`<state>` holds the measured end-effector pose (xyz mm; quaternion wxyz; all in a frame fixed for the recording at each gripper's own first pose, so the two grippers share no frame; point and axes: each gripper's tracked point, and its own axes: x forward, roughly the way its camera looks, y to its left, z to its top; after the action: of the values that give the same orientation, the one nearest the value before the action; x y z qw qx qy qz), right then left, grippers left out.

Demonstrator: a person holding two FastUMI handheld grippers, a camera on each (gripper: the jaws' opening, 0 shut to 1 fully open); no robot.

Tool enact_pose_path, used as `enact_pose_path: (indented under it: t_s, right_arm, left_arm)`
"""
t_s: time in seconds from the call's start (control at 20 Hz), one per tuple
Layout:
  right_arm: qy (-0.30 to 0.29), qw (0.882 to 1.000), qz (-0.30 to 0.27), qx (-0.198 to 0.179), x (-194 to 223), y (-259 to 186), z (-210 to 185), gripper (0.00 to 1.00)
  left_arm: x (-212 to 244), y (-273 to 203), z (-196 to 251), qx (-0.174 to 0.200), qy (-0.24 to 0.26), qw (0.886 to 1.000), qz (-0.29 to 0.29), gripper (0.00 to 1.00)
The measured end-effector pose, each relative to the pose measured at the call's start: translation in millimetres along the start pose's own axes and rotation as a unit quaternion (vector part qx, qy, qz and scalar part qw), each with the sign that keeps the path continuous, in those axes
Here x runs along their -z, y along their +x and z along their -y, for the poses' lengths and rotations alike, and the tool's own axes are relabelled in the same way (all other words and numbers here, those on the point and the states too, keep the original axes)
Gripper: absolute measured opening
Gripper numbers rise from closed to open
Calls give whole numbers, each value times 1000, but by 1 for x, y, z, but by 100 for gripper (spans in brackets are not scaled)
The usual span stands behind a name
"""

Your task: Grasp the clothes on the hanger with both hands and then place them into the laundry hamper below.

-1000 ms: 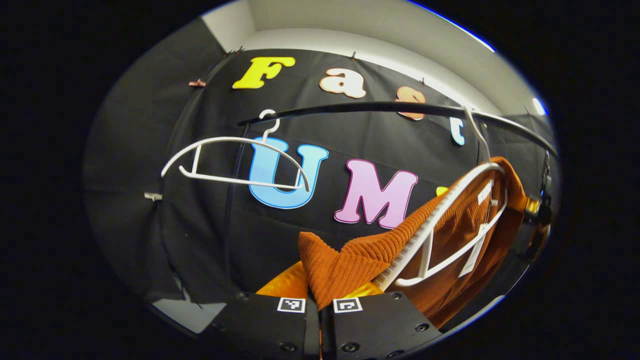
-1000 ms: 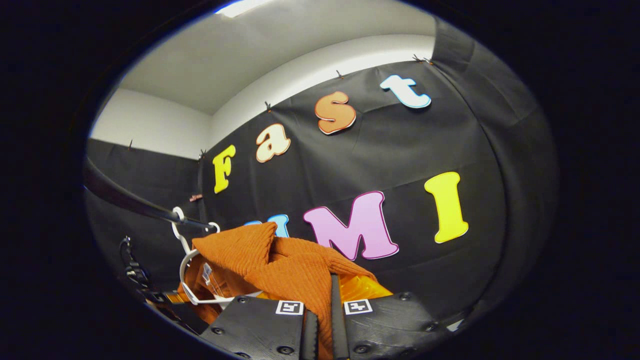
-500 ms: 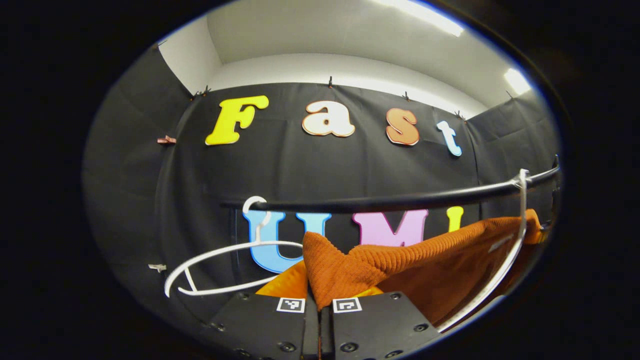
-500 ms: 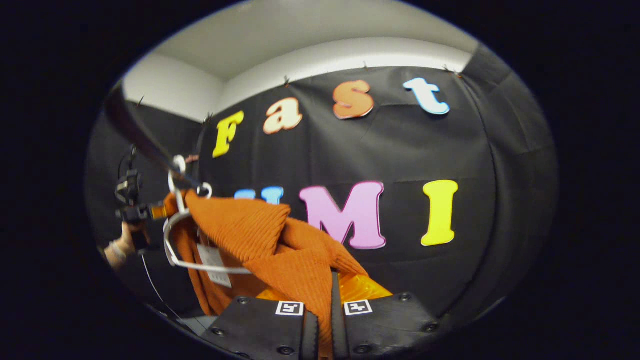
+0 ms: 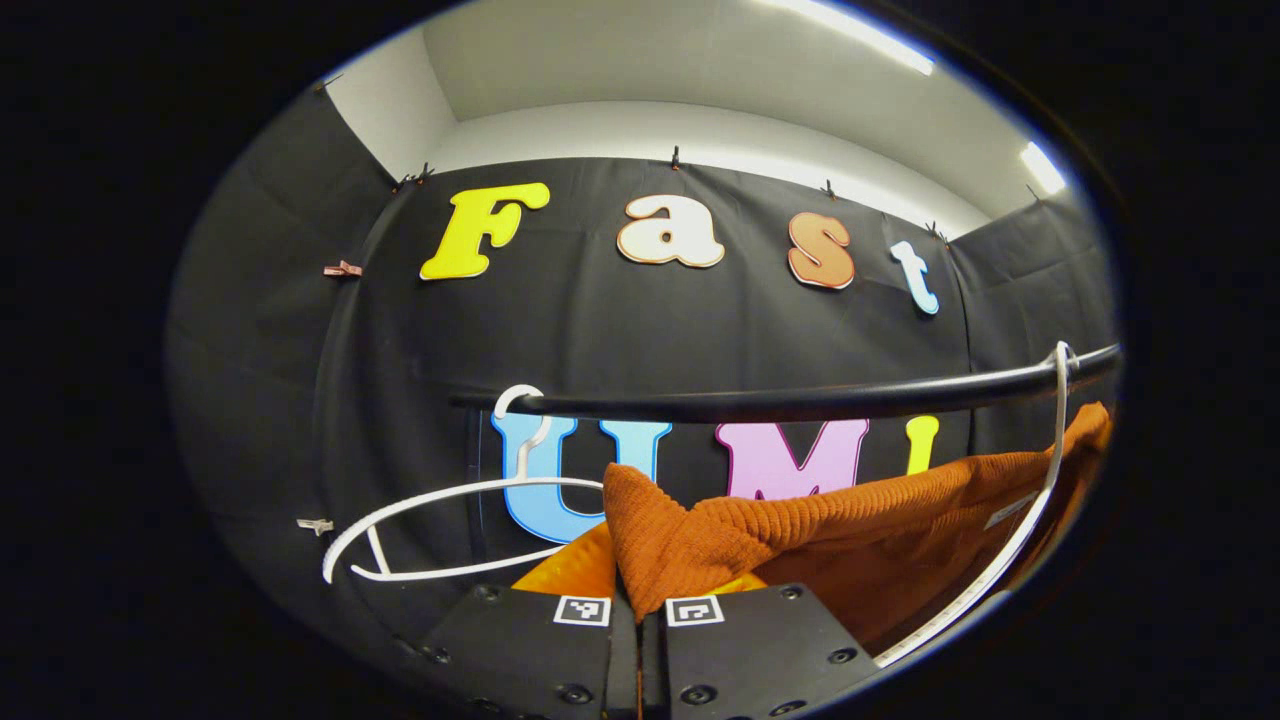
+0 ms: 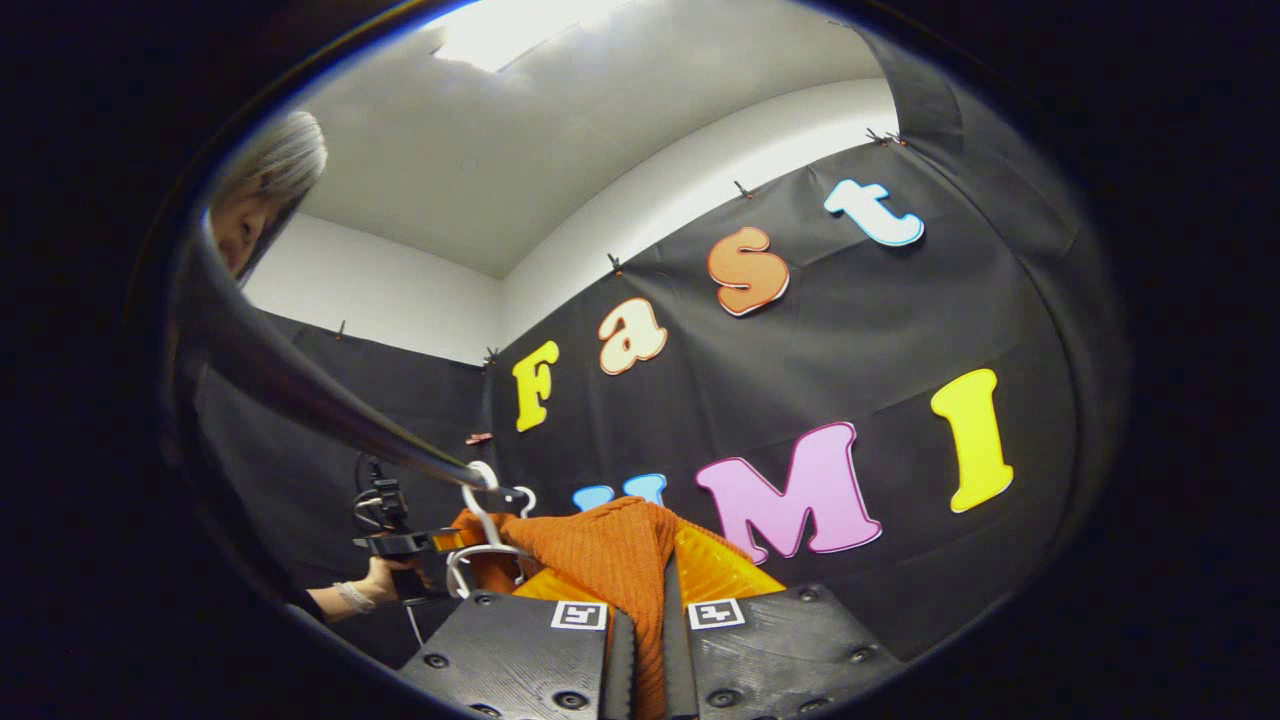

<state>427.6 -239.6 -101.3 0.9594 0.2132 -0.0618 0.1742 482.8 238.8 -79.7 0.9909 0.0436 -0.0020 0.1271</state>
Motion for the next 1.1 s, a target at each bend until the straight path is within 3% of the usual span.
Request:
enact_pose_path:
  t_s: [0.15, 0.3, 0.35, 0.6, 0.85, 0.9, 0.95, 1.1]
  right_arm:
    - [-7, 997, -10, 71, 13, 15, 60, 15]
    - [-26, 990, -82, 115, 72, 7, 85, 15]
    - [-31, 987, -101, 123, 91, 2, 91, 15]
    - [9, 979, -161, 123, 144, -24, 81, 16]
    - [14, 970, -198, 142, 173, -50, 79, 15]
    - [21, 968, -205, 141, 180, -54, 74, 19]
    - [26, 967, -214, 138, 186, -59, 67, 15]
    - [30, 964, -239, 113, 207, -69, 36, 15]
  left_arm:
    - [20, -13, 24, 33, -1, 999, -16, 5]
    - [45, -37, 32, 45, 1, 999, -28, 6]
    - [51, -44, 31, 49, -19, 998, -25, 5]
    - [106, -69, 5, -6, -67, 994, -90, 6]
    - [138, -100, 18, -30, -59, 990, -123, 6]
    - [142, -105, 19, -33, -64, 989, -128, 6]
    - [147, -110, 19, -36, -69, 988, -136, 6]
    - [160, -129, 23, -47, -94, 983, -153, 6]
